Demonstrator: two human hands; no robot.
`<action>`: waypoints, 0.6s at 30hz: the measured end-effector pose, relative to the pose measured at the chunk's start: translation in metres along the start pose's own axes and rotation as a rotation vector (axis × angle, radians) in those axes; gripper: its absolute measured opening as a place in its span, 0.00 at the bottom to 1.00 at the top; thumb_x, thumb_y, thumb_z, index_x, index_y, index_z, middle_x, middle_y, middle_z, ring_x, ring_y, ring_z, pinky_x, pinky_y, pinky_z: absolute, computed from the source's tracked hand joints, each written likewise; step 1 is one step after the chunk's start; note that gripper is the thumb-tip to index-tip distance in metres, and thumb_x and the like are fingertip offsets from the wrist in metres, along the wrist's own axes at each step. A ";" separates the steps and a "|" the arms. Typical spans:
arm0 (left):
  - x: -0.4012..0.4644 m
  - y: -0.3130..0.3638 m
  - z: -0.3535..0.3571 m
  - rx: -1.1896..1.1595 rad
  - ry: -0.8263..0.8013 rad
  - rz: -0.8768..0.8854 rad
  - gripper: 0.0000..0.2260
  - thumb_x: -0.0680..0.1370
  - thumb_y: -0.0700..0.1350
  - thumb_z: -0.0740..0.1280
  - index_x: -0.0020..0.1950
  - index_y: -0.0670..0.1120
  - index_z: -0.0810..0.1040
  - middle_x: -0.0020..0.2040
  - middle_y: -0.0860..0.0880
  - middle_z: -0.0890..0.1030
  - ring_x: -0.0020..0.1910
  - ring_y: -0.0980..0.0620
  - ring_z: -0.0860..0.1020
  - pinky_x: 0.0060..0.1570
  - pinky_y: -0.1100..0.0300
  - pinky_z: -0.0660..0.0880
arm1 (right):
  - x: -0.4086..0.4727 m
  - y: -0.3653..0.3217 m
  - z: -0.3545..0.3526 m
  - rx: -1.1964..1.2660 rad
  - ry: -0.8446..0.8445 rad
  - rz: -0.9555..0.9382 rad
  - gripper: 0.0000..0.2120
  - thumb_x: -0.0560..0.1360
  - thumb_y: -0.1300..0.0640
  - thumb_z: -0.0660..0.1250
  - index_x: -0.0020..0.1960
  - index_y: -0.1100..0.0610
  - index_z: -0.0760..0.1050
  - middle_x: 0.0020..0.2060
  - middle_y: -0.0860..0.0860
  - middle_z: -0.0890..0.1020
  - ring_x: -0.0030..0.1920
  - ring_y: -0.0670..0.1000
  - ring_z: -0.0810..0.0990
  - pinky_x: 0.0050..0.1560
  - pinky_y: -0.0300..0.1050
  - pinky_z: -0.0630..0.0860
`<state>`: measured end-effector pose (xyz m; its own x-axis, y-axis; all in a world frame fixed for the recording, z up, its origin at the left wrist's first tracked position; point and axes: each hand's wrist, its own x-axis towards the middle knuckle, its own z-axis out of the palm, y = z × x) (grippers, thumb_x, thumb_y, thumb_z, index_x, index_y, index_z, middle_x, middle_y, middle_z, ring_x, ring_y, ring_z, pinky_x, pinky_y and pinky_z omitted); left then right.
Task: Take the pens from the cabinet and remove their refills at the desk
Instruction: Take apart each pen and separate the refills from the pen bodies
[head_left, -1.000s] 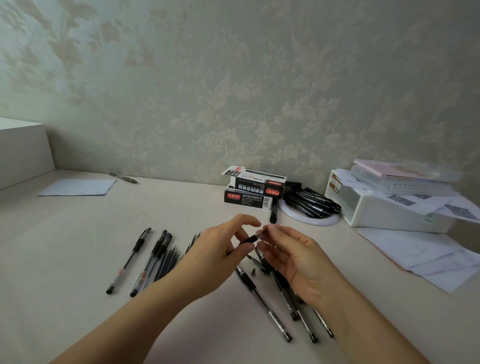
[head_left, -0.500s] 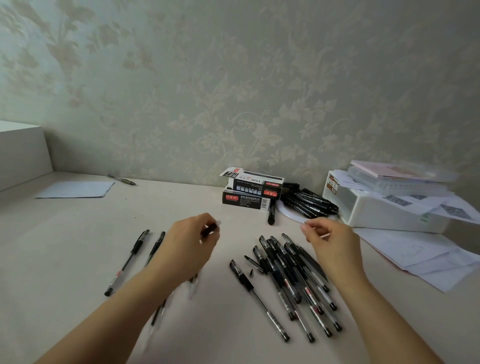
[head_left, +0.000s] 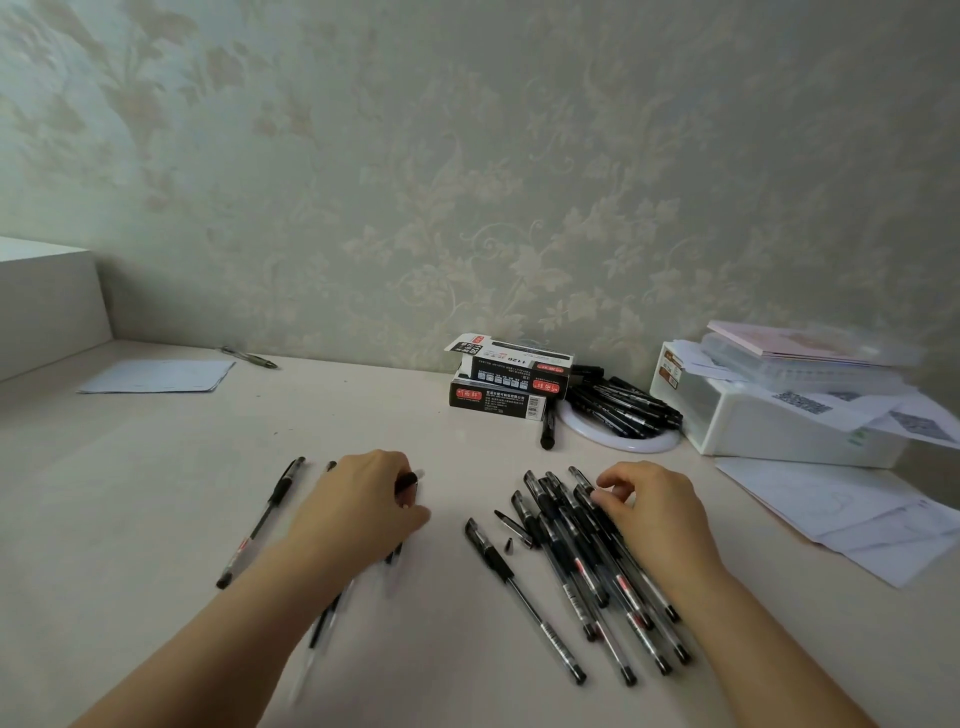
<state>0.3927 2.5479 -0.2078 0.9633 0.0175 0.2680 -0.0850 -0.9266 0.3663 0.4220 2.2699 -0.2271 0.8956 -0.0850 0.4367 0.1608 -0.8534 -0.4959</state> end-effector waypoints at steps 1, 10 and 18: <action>-0.001 0.002 0.003 0.004 -0.010 0.000 0.09 0.71 0.50 0.69 0.37 0.50 0.71 0.35 0.54 0.74 0.36 0.53 0.72 0.31 0.61 0.65 | 0.000 0.000 0.000 -0.001 -0.001 0.001 0.06 0.74 0.55 0.73 0.50 0.53 0.83 0.36 0.44 0.80 0.34 0.40 0.76 0.33 0.32 0.67; 0.000 -0.001 0.014 0.072 -0.025 -0.057 0.11 0.75 0.47 0.65 0.38 0.48 0.63 0.38 0.51 0.71 0.40 0.47 0.71 0.35 0.57 0.63 | -0.006 -0.020 -0.003 0.040 0.070 -0.111 0.03 0.76 0.53 0.70 0.48 0.50 0.82 0.42 0.42 0.81 0.34 0.40 0.76 0.38 0.39 0.75; 0.002 -0.003 0.015 0.091 -0.040 -0.099 0.10 0.76 0.48 0.64 0.40 0.46 0.66 0.41 0.49 0.74 0.41 0.46 0.72 0.38 0.58 0.67 | -0.014 -0.035 0.000 0.102 0.067 -0.216 0.04 0.76 0.54 0.70 0.50 0.49 0.83 0.42 0.41 0.82 0.35 0.40 0.77 0.39 0.33 0.75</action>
<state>0.3984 2.5450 -0.2218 0.9753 0.0974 0.1983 0.0327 -0.9512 0.3067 0.4032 2.3010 -0.2157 0.8069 0.0569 0.5880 0.3896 -0.7994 -0.4573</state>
